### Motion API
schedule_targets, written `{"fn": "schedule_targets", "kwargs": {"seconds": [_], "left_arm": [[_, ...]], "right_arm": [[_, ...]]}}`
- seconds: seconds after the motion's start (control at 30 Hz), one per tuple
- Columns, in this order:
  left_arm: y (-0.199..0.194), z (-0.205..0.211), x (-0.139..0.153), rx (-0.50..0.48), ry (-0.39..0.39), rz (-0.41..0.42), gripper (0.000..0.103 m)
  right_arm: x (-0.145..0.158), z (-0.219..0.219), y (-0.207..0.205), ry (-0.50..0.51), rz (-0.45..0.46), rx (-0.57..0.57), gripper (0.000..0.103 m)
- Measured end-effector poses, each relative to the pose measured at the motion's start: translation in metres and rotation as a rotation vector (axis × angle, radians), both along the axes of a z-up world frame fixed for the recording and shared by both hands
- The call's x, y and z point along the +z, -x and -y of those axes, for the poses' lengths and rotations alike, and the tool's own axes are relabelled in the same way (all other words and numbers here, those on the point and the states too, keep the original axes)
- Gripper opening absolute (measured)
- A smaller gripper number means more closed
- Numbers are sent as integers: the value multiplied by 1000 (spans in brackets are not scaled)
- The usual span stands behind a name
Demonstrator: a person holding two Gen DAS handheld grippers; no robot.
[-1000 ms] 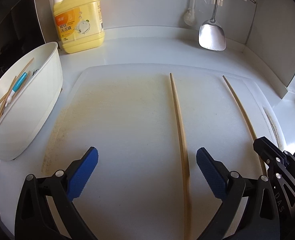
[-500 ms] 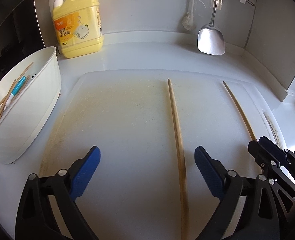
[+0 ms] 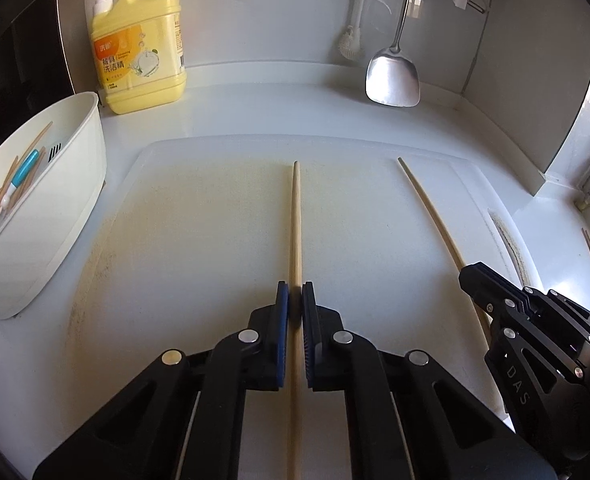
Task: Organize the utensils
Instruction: 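Carry the chopsticks in both tools over the white basin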
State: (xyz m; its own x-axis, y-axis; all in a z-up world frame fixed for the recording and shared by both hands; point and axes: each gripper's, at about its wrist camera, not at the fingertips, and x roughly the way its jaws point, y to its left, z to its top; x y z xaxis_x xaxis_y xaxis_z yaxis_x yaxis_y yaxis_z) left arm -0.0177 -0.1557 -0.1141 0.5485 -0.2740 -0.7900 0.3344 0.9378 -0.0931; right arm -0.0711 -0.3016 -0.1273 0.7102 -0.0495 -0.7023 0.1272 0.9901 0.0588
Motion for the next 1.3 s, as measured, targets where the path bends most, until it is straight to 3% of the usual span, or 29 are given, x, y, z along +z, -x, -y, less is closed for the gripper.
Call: {"fn": "schedule_targets", "kwargs": {"seconds": [0.17, 0.33, 0.47, 0.67, 0.83, 1.03, 1.3], "left_arm": [[11, -11, 27, 6, 19, -13, 7], [17, -33, 72, 42, 20, -17, 7], [21, -69, 110, 111, 20, 36, 7], [4, -147, 140, 232, 12, 81, 7], [-26, -220, 141, 291, 2, 103, 7], [-74, -292, 119, 298, -11, 56, 7], [-122, -320, 86, 268, -5, -30, 7]], "right_arm": [[19, 0, 11, -51, 13, 2, 6], [61, -10, 16, -79, 51, 53, 6], [98, -35, 11, -103, 83, 122, 6], [132, -104, -14, -118, 110, 248, 6], [140, -176, -53, -130, 111, 318, 6], [133, -252, -102, -155, 80, 343, 6], [99, -298, -151, -178, -37, 321, 6]]}}
